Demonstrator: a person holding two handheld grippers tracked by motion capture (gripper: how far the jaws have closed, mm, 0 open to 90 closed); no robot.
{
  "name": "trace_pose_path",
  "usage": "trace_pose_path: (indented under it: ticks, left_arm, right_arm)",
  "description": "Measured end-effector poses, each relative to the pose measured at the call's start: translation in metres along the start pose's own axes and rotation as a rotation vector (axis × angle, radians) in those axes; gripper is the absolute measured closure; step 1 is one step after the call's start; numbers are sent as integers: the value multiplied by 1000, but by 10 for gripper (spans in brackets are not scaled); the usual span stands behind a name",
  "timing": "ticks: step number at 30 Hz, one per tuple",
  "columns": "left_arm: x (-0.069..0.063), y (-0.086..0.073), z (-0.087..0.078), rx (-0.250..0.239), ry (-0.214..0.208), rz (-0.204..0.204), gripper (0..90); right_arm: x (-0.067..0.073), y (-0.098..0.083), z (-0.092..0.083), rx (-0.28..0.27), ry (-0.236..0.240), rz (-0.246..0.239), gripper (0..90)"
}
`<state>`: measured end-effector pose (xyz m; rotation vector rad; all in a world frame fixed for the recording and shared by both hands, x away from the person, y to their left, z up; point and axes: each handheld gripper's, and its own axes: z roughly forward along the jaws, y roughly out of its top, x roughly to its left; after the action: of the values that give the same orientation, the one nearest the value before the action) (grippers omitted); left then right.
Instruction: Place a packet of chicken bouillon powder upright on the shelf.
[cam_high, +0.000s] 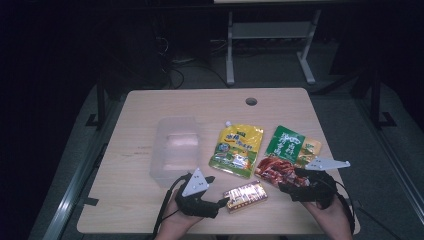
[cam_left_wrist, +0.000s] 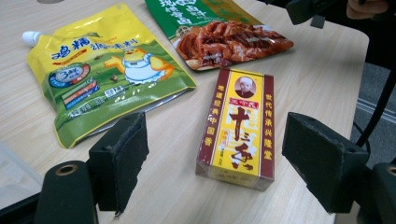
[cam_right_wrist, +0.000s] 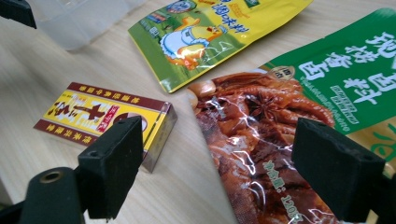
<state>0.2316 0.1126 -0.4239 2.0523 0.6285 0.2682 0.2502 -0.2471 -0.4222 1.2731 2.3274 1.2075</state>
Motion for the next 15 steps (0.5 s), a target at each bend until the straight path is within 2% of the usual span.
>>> trace_pose_path:
  ticks: [7,15]
  left_arm:
    - [1,11,7,7,2,3,225]
    - [8,30,22,34,39,7,280]
  right_arm:
    - [-2,6,-4,-15,-16,29,140]
    - [-5,25,-3,-13,-26,43,140]
